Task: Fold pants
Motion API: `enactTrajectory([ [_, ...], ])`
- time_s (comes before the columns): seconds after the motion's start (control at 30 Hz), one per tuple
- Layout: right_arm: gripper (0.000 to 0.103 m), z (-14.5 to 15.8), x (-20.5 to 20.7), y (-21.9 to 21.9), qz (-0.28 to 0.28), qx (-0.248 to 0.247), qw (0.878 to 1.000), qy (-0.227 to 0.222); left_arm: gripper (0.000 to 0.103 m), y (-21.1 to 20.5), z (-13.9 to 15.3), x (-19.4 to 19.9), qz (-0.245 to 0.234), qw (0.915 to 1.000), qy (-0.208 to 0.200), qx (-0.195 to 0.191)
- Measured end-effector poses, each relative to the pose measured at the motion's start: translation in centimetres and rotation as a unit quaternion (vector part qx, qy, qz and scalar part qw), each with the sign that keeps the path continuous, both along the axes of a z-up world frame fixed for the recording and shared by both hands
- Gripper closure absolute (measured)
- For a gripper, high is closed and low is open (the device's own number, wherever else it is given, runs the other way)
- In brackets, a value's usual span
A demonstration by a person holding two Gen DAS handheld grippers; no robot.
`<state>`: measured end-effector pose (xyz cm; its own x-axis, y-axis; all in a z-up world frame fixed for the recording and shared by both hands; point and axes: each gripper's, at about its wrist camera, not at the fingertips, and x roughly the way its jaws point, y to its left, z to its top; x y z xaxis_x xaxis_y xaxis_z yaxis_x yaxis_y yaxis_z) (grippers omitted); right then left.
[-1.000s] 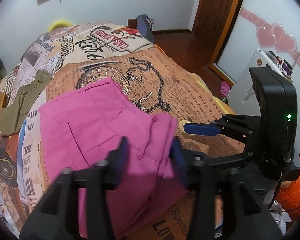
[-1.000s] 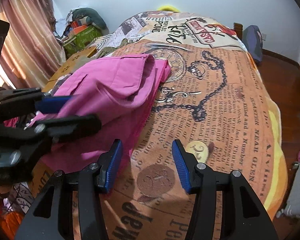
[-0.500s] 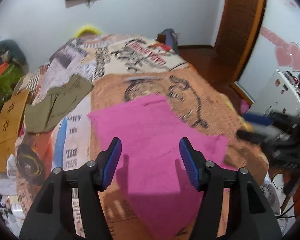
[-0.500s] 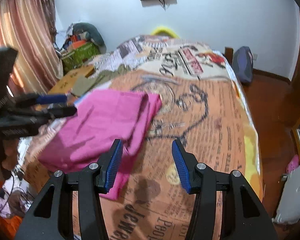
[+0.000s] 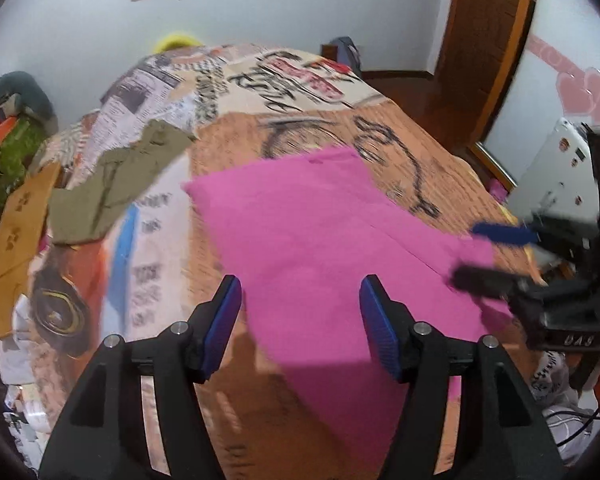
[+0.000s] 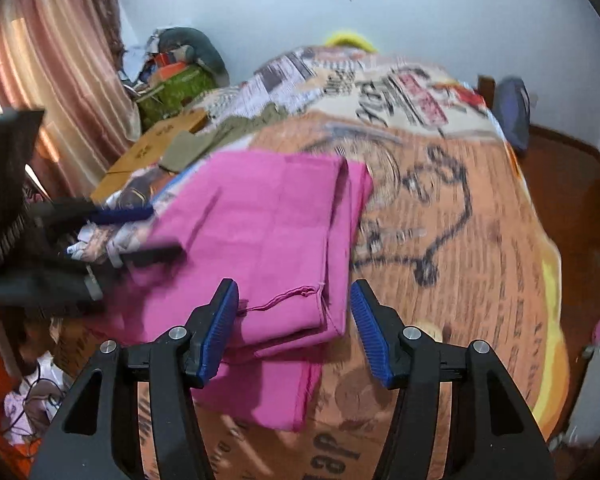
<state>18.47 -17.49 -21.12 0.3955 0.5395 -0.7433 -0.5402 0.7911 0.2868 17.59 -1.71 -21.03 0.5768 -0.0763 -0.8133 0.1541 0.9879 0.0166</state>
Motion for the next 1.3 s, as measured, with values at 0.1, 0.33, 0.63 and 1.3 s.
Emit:
enactTrajectory([
  [0.1,0.048,-0.5,-0.1,-1.3,-0.013,0.015,1.000,0.016,0.041,2.0,0.7,1.3,0.013,0.9999,-0.003,-0.001],
  [0.33,0.048,-0.9,-0.2,-1.8,-0.021,0.007,1.000,0.012,0.041,6.1,0.4,6.6,0.033,0.9993,0.012,-0.011],
  [0.63,0.048,-1.6,0.7,-1.9,-0.022,0.000,1.000,0.017,0.041,7.4,-3.7,12.5,0.023,0.9960,0.070,-0.051],
  [1.3,0.046,-1.3,4.8,-2.4,-0.061,-0.031,0.998,-0.006,0.098,9.2,-4.9,9.4,0.052,0.9972,0.054,-0.001],
])
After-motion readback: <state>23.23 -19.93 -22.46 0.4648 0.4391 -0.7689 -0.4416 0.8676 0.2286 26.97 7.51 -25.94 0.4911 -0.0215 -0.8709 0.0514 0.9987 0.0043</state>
